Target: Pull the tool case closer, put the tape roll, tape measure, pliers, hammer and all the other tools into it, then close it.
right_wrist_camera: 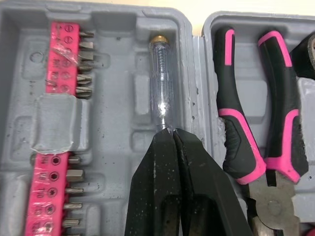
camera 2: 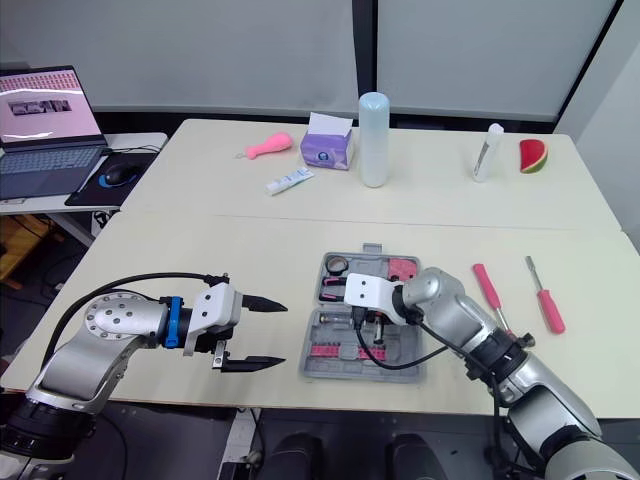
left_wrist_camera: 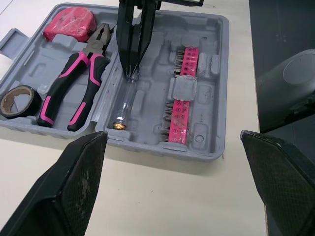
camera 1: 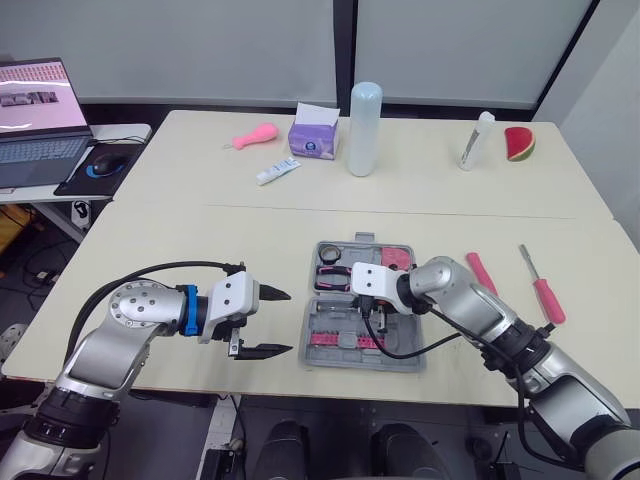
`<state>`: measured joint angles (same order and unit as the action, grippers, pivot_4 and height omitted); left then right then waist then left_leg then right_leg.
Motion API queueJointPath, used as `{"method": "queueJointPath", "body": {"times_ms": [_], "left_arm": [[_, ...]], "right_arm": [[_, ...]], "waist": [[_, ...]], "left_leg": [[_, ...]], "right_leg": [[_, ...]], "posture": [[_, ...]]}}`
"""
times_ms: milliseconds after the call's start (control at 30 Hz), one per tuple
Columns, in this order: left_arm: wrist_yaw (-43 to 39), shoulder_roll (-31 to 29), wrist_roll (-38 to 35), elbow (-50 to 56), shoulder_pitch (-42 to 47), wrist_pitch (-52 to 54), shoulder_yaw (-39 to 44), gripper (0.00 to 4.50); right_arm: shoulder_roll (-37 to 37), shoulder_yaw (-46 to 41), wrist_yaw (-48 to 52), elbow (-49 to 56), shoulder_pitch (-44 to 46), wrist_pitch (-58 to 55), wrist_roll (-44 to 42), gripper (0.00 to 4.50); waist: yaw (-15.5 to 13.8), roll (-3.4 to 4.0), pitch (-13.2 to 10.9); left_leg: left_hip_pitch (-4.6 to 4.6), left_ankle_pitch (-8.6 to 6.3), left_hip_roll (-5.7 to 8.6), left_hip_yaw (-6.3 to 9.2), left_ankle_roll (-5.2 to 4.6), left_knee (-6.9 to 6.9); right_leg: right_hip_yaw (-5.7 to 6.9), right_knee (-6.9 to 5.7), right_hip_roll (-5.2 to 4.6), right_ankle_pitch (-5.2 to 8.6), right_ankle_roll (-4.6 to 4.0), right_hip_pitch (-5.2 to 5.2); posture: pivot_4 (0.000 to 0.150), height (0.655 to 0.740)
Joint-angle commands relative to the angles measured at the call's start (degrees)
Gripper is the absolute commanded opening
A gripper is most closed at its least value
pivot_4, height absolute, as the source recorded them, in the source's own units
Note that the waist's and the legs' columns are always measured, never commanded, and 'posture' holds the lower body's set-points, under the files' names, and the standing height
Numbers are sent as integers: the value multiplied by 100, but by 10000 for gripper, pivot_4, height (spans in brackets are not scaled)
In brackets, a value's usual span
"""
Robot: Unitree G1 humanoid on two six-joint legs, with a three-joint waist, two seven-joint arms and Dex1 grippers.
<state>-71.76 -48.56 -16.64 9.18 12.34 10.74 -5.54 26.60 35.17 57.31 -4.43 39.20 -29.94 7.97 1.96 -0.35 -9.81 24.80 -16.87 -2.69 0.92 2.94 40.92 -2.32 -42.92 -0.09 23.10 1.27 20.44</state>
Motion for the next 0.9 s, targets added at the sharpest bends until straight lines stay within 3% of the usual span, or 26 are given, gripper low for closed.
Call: {"method": "queueJointPath", "body": {"times_ms": [33, 233, 433, 667, 900], "left_arm": [[50, 12, -37, 194, -6, -24, 56, 45000], [176, 67, -84, 130, -100, -30, 142, 45000], [589, 349, -360, -170, -209, -51, 682, 45000], [1326, 775, -516, -694, -513, -311, 1570, 45000], [2093, 1065, -591, -1106, -1058, -273, 2383, 45000]], "right_arm": [[24, 29, 43, -22, -12, 148, 137, 93], [-11, -282, -50, 402, -120, 279, -14, 93], [139, -1517, -335, 1799, -580, -89, -665, 93], [697, -3914, -955, 3494, -2153, -705, -1393, 93], [586, -6138, -1562, 4061, -4298, -365, -1623, 93]], "waist": [[-3, 0, 0], [-6, 0, 0], [-6, -1, 0], [-45, -4, 0], [-17, -8, 3]], "left_leg": [[0, 0, 0, 0, 0, 0], [0, 0, 0, 1, 0, 0], [1, 0, -2, 1, 0, 0], [4, -1, 8, 12, -1, -3], [0, -1, 3, 9, -1, -11]], "right_leg": [[1, 0, 0, 0, 0, 0], [1, 0, 0, 0, 0, -1], [1, 0, 0, 0, 0, -1], [7, 15, -9, 0, 0, -16], [5, 27, -4, 0, 0, -25]], "posture": [[1500, 6921], [1500, 6921], [1500, 6921], [1500, 6921], [1500, 6921]]}}
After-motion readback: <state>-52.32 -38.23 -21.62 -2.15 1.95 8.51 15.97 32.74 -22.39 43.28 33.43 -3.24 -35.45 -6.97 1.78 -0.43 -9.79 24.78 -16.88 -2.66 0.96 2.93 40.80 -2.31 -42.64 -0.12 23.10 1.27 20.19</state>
